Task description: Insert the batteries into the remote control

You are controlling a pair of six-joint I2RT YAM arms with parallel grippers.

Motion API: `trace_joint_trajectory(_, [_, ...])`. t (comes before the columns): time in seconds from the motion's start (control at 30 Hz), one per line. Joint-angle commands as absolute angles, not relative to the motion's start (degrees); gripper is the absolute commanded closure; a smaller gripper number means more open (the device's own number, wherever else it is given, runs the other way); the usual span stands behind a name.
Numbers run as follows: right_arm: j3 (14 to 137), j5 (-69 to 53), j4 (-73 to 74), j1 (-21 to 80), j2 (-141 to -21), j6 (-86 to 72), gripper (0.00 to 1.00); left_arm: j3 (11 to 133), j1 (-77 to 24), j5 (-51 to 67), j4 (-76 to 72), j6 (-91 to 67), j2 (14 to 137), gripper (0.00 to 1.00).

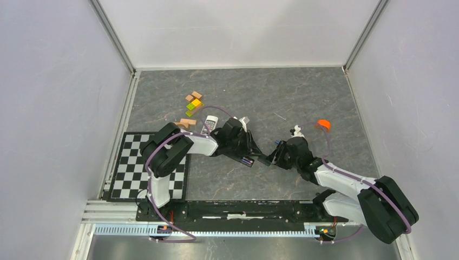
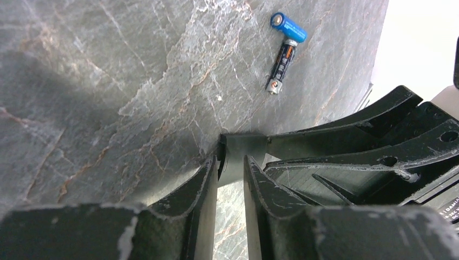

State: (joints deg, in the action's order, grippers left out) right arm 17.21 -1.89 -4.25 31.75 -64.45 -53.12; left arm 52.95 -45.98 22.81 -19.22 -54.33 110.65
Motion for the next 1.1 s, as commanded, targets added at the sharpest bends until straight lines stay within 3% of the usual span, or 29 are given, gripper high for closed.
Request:
trace_joint_trajectory(0.0, [16.9, -5.2, -8.9, 31.9, -64.3, -54.1, 0.59, 52.1, -46.7, 26.0, -20.0, -53.3, 106.9, 0.71])
trace_joint_trajectory(1.07, [14.6, -10.1, -19.3, 36.3, -68.7, -59.6, 0.59, 43.5, -46.7, 21.3, -13.8, -52.5, 94.9, 0.71])
